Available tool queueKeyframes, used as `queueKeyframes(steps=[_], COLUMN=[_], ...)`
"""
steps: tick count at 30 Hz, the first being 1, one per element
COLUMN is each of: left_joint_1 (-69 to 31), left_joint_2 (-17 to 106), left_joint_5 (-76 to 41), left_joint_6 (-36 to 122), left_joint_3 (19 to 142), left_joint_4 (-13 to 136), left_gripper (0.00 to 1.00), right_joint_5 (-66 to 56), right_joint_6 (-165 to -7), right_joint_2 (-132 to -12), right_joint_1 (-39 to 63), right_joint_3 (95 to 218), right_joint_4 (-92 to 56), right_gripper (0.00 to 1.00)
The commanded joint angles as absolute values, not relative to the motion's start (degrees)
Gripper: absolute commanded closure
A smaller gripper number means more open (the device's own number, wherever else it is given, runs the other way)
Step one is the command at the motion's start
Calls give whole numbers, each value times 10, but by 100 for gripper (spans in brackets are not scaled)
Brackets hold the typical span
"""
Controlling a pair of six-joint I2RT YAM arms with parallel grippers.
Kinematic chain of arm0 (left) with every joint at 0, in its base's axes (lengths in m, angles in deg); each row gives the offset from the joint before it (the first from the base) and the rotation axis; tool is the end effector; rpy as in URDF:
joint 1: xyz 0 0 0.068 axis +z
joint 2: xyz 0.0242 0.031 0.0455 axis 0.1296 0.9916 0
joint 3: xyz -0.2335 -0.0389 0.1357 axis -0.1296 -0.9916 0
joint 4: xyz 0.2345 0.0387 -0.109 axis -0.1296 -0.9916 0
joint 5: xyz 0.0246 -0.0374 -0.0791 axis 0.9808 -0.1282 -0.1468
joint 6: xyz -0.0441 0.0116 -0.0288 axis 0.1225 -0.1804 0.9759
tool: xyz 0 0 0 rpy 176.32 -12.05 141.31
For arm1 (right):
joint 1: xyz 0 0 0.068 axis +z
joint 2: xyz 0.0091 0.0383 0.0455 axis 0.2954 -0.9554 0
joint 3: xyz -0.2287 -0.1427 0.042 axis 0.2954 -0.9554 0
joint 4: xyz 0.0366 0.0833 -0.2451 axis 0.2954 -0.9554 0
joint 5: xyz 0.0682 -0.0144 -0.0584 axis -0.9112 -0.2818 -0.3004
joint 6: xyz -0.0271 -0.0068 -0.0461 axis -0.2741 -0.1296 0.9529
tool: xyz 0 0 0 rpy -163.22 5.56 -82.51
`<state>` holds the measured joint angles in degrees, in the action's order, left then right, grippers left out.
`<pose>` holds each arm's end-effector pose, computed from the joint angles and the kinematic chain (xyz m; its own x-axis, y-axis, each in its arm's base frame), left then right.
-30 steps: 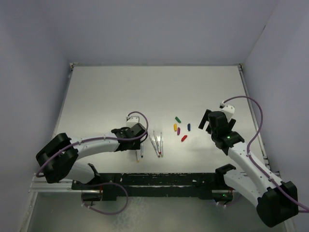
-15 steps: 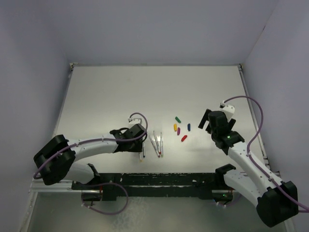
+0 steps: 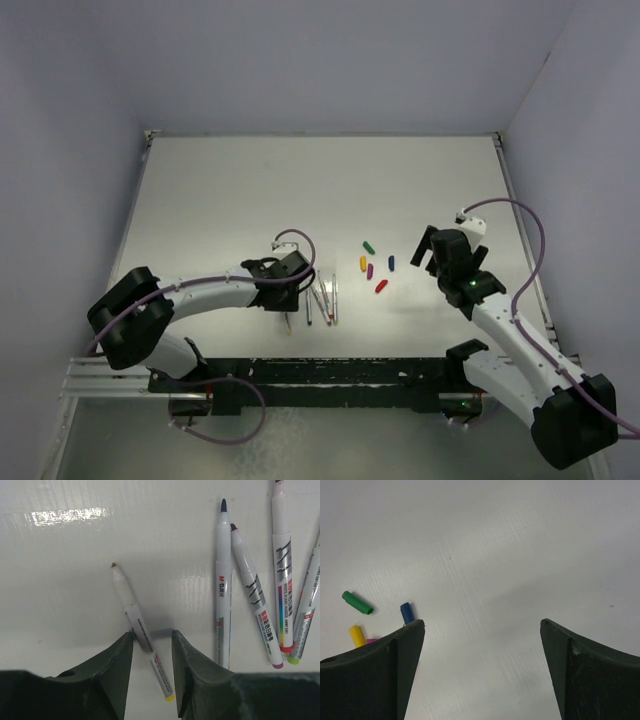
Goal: Insert the pens into the pen caps
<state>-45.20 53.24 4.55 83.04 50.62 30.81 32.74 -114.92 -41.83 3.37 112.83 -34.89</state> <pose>0.1597 -0.1953 0.1548 -0.9206 -0.0562 -0.3864 -0.0070 0.9918 -0.1275 0.1836 0.0496 0.2331 -0.4057 0.3875 -0.8278 0.3875 0.8932 0.2282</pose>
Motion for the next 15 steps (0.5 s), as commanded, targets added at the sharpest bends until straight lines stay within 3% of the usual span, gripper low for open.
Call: queueKeyframes(steps=[1, 8, 15], left_joint_1=[-455, -455, -455], left_joint_2=[594, 599, 600], left_joint_5=[50, 21, 25], left_joint_6=[847, 851, 869], left_joint_3=[493, 488, 489], left_joint_4=[233, 228, 225], left_gripper=[60, 61, 79], right_joint_5=[331, 326, 309], right_joint_6=[-1153, -1151, -1149], right_joint_2=[-402, -393, -401], right_joint_1=[32, 32, 32], right_joint_3=[1143, 1144, 1145], right_joint_4=[-345, -346, -341], right_gripper=[0, 0, 0])
